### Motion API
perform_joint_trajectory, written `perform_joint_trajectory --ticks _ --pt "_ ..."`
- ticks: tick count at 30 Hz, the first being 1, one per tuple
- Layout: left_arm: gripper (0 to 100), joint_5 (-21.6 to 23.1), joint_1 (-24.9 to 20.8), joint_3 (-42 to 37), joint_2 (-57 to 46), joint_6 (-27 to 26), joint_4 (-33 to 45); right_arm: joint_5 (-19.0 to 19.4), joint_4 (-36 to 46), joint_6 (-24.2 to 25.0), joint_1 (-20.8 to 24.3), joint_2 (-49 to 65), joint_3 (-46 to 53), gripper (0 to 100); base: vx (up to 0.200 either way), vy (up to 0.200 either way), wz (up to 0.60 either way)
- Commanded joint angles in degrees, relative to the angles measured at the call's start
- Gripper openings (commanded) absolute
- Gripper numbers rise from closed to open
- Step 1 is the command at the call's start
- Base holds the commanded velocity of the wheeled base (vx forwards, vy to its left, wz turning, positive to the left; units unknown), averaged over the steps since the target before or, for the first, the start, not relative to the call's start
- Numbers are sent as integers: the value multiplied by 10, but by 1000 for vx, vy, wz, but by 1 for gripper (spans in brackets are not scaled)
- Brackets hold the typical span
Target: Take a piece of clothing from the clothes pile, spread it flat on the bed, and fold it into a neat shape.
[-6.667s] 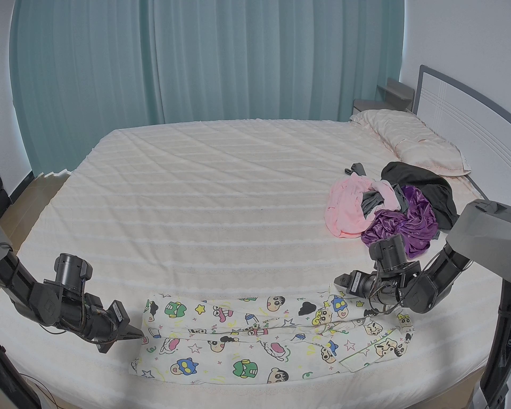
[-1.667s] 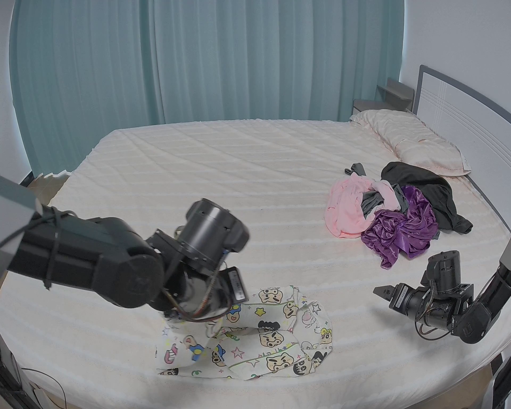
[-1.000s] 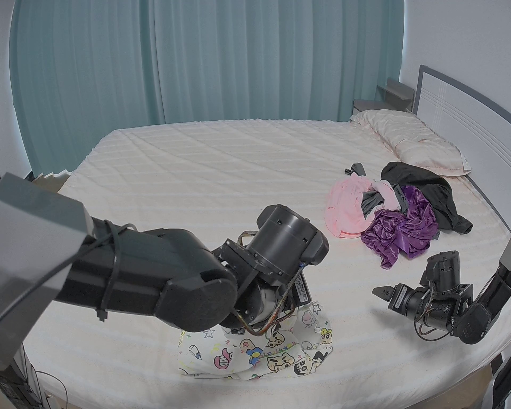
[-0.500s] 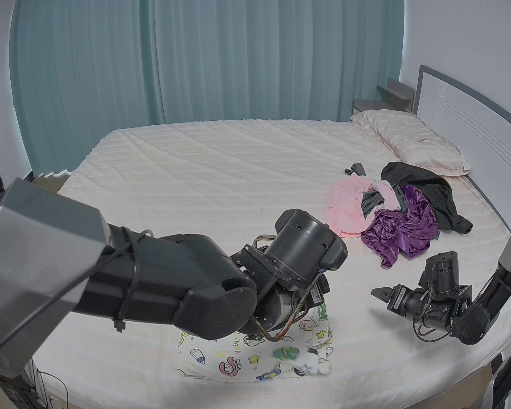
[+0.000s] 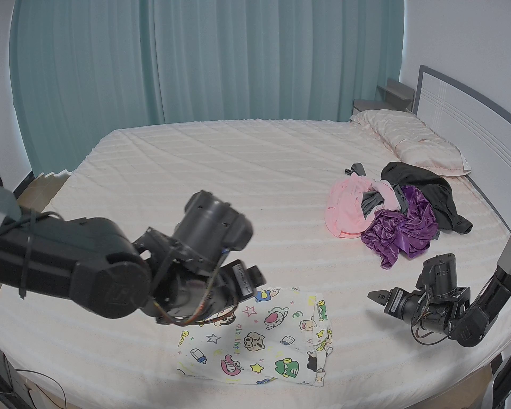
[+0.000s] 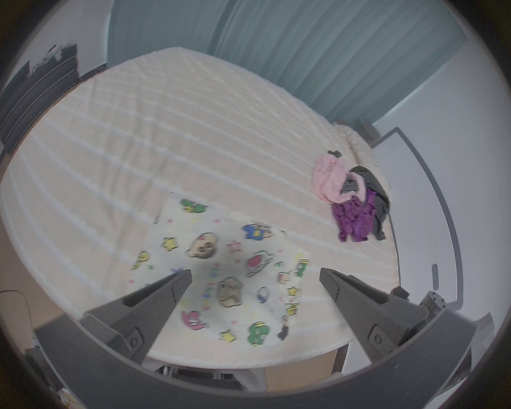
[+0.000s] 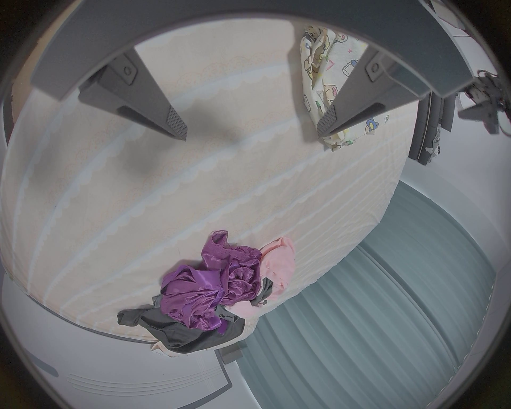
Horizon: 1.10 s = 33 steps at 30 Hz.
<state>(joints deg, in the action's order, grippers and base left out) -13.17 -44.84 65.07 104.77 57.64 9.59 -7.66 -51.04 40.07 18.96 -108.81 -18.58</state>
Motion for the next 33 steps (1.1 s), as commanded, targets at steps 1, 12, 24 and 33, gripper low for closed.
perform_joint_trajectory --ticks 1,12,24,33 --pt "100 53 86 -134 -100 14 -28 -1 0 3 7 3 1 100 0 0 0" --pt "100 89 130 -288 -142 77 -111 -5 0 4 20 4 2 100 -55 0 0" --pt "100 241 199 -294 -137 93 -114 -1 0 55 67 4 -2 100 -50 0 0" --pt "100 285 230 -295 -138 92 -114 25 0 84 123 2 1 100 0 67 0"
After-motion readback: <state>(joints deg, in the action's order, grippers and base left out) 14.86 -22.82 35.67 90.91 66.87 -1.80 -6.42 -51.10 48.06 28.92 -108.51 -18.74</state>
